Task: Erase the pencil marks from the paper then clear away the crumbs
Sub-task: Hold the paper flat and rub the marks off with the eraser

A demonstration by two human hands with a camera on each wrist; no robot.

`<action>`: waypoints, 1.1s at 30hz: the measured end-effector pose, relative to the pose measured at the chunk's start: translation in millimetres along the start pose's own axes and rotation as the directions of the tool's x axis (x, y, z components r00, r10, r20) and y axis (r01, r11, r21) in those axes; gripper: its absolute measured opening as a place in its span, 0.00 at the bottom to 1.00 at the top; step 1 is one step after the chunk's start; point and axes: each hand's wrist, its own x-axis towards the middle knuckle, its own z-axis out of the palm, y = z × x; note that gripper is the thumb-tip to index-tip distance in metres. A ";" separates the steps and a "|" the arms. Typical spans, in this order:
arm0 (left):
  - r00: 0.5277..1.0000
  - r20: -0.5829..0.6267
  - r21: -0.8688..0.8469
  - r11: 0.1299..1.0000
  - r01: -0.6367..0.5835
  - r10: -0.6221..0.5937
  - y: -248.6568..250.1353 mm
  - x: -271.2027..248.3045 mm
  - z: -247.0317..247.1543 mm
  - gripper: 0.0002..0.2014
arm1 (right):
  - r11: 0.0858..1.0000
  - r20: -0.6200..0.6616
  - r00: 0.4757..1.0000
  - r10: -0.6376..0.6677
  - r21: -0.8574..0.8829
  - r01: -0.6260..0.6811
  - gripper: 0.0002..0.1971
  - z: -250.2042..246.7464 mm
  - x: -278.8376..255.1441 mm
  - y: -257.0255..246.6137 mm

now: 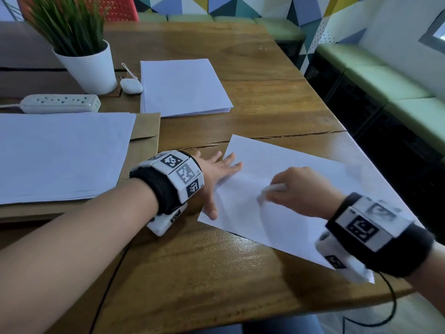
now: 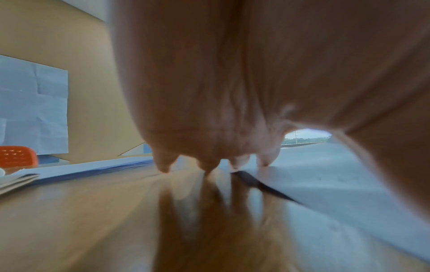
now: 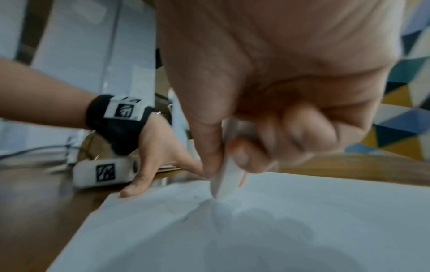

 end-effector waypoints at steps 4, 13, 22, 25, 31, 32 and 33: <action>0.999 -0.035 0.056 0.998 -0.013 0.015 3.4 -4.2 -3.4 0.57 | 0.954 0.005 0.998 -0.065 0.295 0.061 0.19 -6.9 -4.6 33.8; 0.991 -0.124 -0.114 0.993 0.033 -0.047 17.1 -13.1 20.2 0.45 | 0.689 0.062 0.993 0.096 0.716 -0.111 0.15 31.4 -34.6 12.0; 0.995 -0.083 -0.042 0.998 -0.056 0.052 1.2 3.1 -3.0 0.59 | 0.964 0.001 0.979 -0.205 0.174 0.201 0.12 -8.2 23.7 -12.4; 0.993 -0.109 -0.075 0.996 -0.050 0.042 -2.1 7.1 -0.4 0.62 | 0.929 0.070 0.928 -0.365 -0.035 0.368 0.14 -7.5 37.0 -24.4; 0.993 -0.111 -0.046 0.998 -0.041 0.036 -3.3 7.2 0.1 0.62 | 0.834 0.185 0.850 -0.492 -0.178 0.522 0.14 -2.3 32.9 -25.6; 0.994 -0.102 -0.027 0.999 -0.034 0.031 -1.3 6.4 -0.6 0.62 | 0.826 0.241 0.847 -0.474 -0.210 0.523 0.13 -5.2 30.3 -21.0; 0.995 -0.097 -0.020 0.999 -0.033 0.031 -0.4 6.4 -0.6 0.62 | 0.825 0.283 0.847 -0.450 -0.230 0.516 0.13 -8.5 28.2 -17.8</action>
